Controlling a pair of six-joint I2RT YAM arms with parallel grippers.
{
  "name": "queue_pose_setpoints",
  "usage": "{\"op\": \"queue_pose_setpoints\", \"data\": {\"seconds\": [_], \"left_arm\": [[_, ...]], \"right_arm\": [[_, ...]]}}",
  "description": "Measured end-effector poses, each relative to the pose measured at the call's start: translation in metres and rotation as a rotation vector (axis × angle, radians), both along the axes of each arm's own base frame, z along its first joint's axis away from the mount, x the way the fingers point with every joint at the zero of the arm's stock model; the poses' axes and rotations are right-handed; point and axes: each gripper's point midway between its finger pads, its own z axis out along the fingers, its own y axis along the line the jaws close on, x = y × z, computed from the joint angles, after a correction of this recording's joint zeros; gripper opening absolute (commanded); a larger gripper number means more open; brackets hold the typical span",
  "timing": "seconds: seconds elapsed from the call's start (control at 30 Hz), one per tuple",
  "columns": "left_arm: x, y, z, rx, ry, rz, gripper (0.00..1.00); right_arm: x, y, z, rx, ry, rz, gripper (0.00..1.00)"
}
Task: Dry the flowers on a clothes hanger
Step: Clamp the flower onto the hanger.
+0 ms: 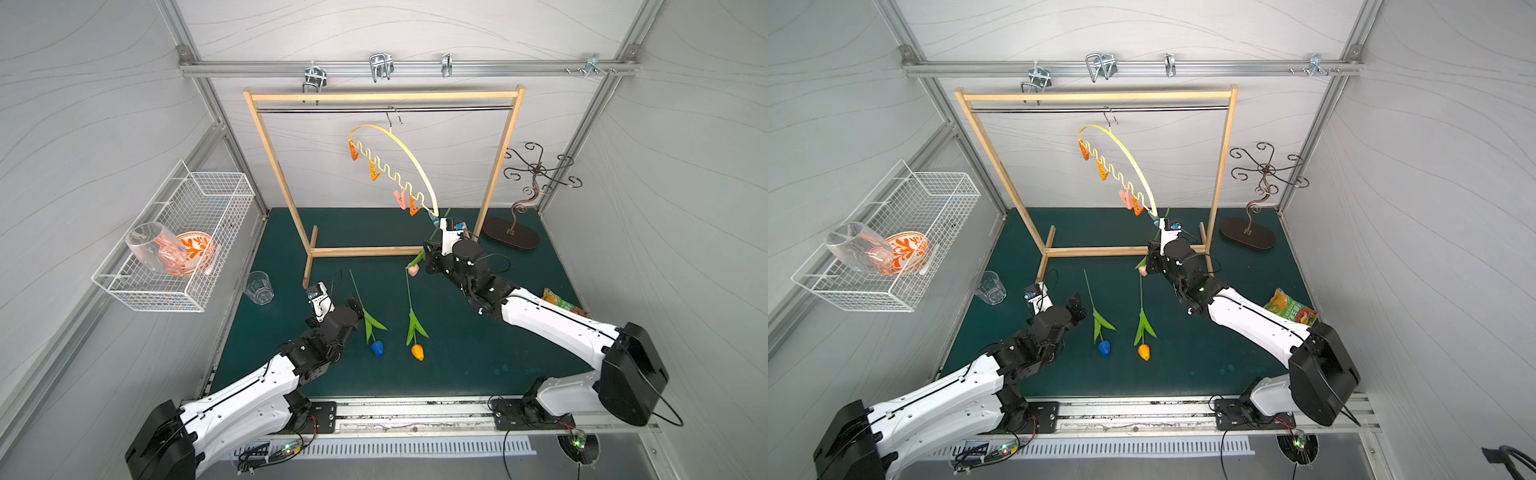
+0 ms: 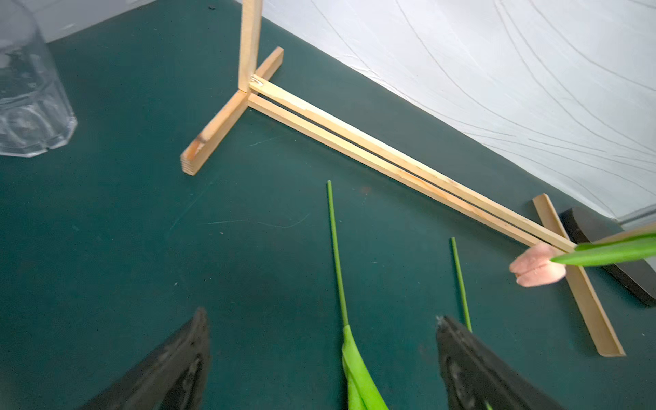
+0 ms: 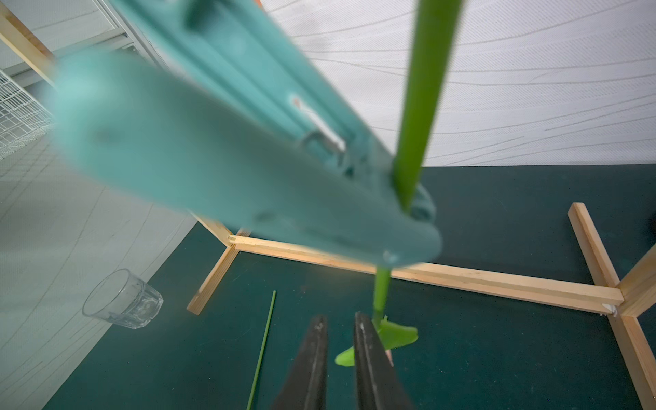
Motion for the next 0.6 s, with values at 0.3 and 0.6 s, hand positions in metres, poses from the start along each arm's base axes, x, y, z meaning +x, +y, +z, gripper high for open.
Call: {"op": "queue_pose_setpoints", "data": {"seconds": [0.3,0.6], "left_arm": [[0.002,0.02,-0.001,-0.076,0.015,0.084,1.0],[0.0,0.062,-0.042,-0.264,0.148,0.248,0.99]], "right_arm": [[-0.023,-0.011,0.024,0.02,-0.002,0.051,0.26],[-0.064,-0.024,-0.051,-0.001,0.174,0.132,0.32]]}}
